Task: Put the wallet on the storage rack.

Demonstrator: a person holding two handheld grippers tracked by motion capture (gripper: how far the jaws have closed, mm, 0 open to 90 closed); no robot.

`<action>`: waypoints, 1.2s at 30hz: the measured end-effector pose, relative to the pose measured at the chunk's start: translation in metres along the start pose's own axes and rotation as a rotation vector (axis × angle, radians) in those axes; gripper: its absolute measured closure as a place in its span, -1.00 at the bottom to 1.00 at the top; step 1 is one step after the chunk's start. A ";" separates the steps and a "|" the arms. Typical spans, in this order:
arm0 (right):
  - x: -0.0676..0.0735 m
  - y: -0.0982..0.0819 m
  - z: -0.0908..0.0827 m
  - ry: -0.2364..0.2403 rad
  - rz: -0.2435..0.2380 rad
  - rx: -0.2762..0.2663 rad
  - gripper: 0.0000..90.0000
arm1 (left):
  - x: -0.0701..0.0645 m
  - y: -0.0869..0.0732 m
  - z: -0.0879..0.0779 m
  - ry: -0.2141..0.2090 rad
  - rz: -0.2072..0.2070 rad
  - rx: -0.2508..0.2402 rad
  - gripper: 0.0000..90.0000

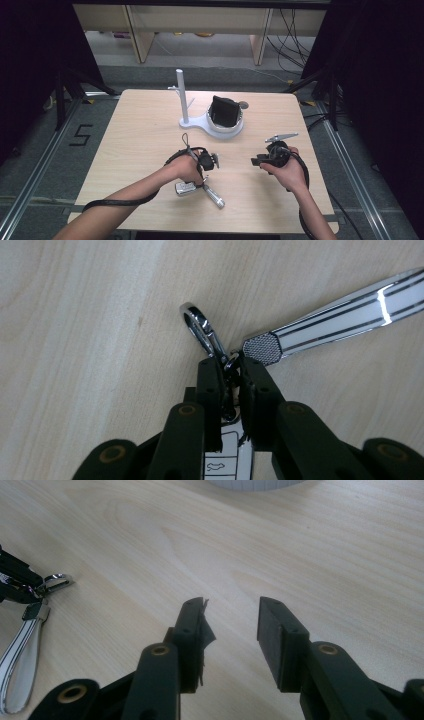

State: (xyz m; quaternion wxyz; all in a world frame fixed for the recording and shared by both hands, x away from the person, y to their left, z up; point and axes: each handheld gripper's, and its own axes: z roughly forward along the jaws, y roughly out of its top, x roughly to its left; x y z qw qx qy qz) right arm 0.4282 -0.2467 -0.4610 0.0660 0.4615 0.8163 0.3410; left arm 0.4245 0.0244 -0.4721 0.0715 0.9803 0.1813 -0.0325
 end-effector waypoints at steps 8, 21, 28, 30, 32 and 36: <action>0.000 -0.001 -0.001 -0.020 0.018 0.018 0.43 | 0.004 0.001 -0.002 0.035 0.016 -0.004 0.81; -0.001 -0.004 -0.005 -0.015 0.044 0.024 0.43 | -0.002 -0.013 -0.019 0.072 0.059 -0.132 0.83; -0.005 -0.005 -0.003 -0.033 0.011 -0.001 0.43 | 0.001 -0.030 -0.032 0.087 0.034 -0.236 0.83; -0.005 -0.005 -0.005 -0.030 0.009 0.014 0.43 | 0.000 -0.036 -0.035 0.096 0.015 -0.289 0.83; -0.005 -0.006 -0.006 -0.027 0.030 0.014 0.43 | 0.000 -0.042 -0.039 0.119 0.007 -0.345 0.83; -0.007 -0.010 -0.005 -0.036 0.046 -0.008 0.43 | -0.002 -0.055 -0.040 0.147 -0.028 -0.451 0.83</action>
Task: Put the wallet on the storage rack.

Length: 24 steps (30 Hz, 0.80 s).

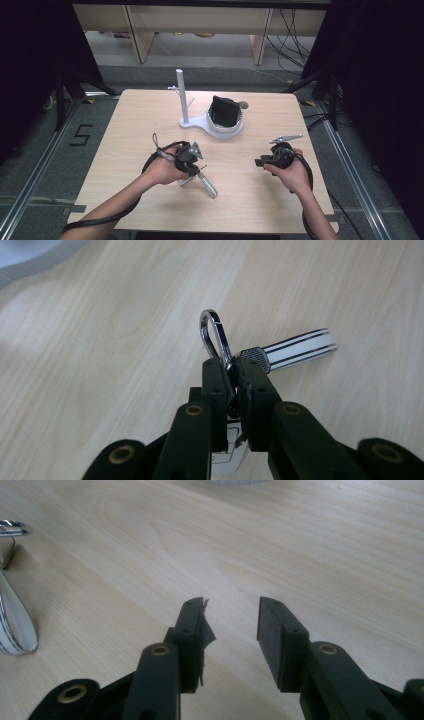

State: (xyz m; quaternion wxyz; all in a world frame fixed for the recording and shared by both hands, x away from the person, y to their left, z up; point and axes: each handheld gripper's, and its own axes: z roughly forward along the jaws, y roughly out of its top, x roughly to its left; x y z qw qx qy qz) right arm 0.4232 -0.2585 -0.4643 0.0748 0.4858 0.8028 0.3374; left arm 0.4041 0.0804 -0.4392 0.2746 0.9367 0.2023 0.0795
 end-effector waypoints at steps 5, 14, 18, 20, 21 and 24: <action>-0.003 -0.004 -0.001 0.012 0.008 0.007 0.43 | 0.001 -0.014 -0.007 0.054 -0.031 -0.115 0.84; -0.010 -0.010 -0.003 0.000 0.024 0.034 0.43 | 0.007 -0.030 -0.020 0.176 -0.103 -0.297 0.84; -0.012 -0.011 -0.003 0.020 -0.006 0.004 0.43 | 0.008 -0.032 -0.030 0.256 -0.104 -0.368 0.84; -0.009 -0.012 -0.006 -0.005 0.037 0.019 0.43 | 0.009 -0.033 -0.033 0.273 -0.130 -0.426 0.84; -0.010 -0.012 -0.007 0.014 0.031 0.017 0.43 | 0.011 -0.034 -0.036 0.286 -0.127 -0.440 0.84; -0.009 -0.014 -0.008 0.016 0.039 0.011 0.43 | 0.012 -0.037 -0.038 0.328 -0.163 -0.521 0.84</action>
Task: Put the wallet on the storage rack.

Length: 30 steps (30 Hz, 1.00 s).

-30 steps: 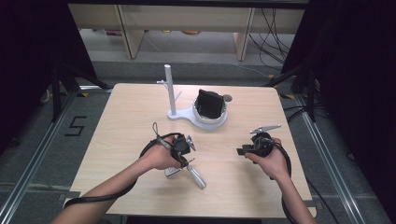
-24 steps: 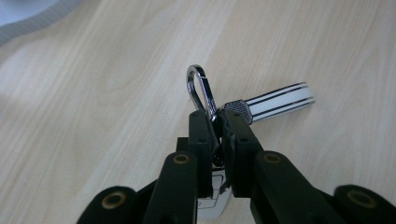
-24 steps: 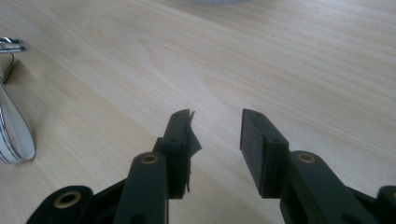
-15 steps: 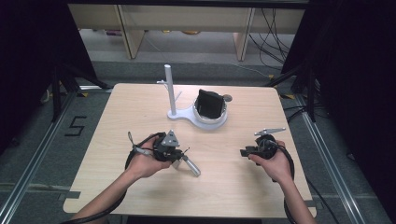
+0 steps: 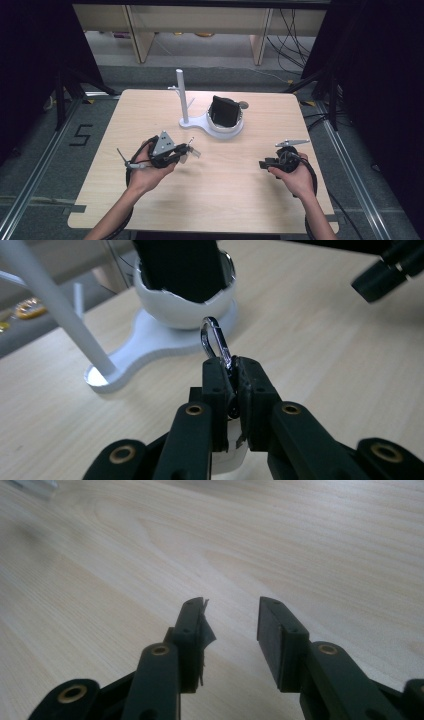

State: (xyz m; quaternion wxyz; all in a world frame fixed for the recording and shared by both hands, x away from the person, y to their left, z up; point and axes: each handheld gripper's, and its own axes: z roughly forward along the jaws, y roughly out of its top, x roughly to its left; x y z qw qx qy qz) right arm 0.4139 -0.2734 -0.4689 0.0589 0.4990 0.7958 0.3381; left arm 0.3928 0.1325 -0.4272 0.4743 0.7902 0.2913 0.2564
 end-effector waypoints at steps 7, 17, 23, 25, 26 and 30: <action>0.003 -0.005 0.005 -0.021 -0.032 -0.057 0.43 | 0.013 -0.004 -0.002 0.093 -0.037 -0.069 0.84; 0.000 -0.011 0.005 -0.041 0.005 -0.078 0.44 | 0.030 -0.004 -0.004 0.151 -0.059 -0.088 0.84; -0.001 -0.016 0.005 -0.036 -0.002 -0.121 0.44 | 0.038 0.001 -0.009 0.176 -0.057 -0.126 0.84; -0.001 -0.018 0.003 -0.027 -0.003 -0.124 0.44 | 0.041 0.004 -0.008 0.187 -0.059 -0.137 0.84; -0.002 -0.018 0.002 -0.027 -0.002 -0.123 0.44 | 0.043 0.005 -0.008 0.193 -0.057 -0.137 0.84; -0.004 -0.022 0.003 -0.023 0.015 -0.142 0.44 | 0.048 0.011 -0.008 0.208 -0.051 -0.152 0.84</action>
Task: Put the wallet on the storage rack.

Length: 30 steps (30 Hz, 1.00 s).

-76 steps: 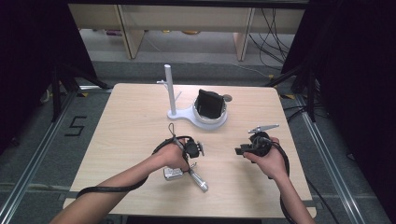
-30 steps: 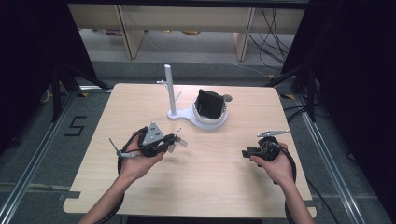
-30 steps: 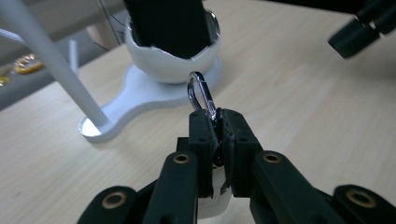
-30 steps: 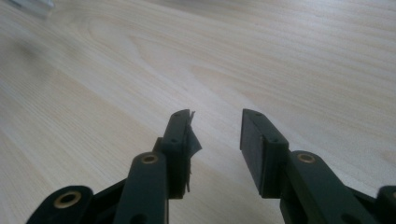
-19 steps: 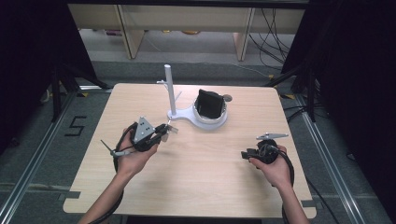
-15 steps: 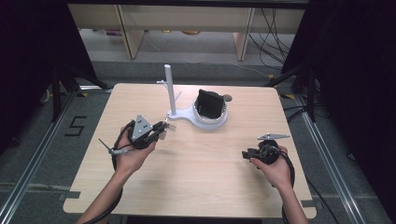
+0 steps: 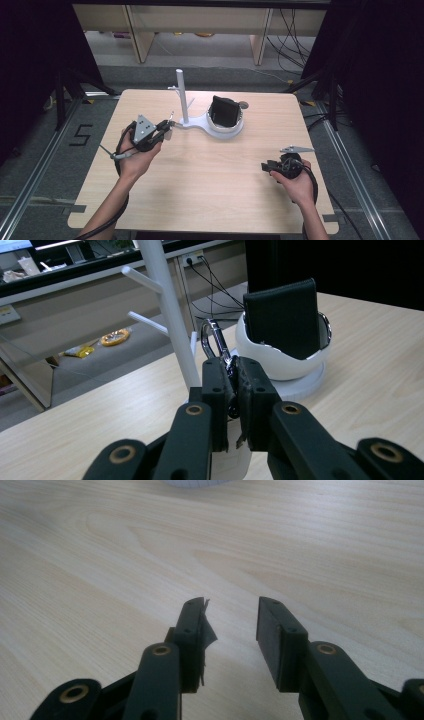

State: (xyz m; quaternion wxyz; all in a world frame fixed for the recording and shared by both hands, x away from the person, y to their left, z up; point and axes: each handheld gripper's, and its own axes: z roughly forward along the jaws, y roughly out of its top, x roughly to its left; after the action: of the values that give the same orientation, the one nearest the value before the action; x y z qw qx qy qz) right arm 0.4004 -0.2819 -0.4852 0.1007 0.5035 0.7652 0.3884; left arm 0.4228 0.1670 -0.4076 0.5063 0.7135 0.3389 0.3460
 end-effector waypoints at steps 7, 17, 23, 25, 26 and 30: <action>-0.004 -0.006 0.000 -0.008 0.014 0.002 0.44 | 0.009 0.008 0.006 0.022 0.003 -0.033 0.84; -0.004 -0.007 0.001 -0.003 0.047 0.009 0.44 | 0.017 0.012 0.015 0.064 -0.002 -0.058 0.84; -0.006 -0.007 0.001 -0.011 0.016 0.000 0.44 | 0.020 0.017 0.022 0.091 -0.003 -0.064 0.84; -0.003 -0.007 0.001 -0.001 0.055 0.008 0.44 | 0.022 0.018 0.023 0.096 -0.007 -0.067 0.84; -0.003 -0.007 0.000 0.001 0.052 0.006 0.44 | 0.022 0.019 0.024 0.101 -0.007 -0.071 0.84; -0.002 -0.005 -0.001 -0.007 0.049 0.001 0.44 | 0.027 0.021 0.026 0.119 -0.008 -0.063 0.84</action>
State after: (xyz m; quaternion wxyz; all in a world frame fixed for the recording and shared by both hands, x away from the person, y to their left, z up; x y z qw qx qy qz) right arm 0.3977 -0.2852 -0.4888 0.0935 0.5235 0.7524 0.3887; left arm 0.4619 0.1715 -0.3902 0.5088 0.6740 0.3605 0.3962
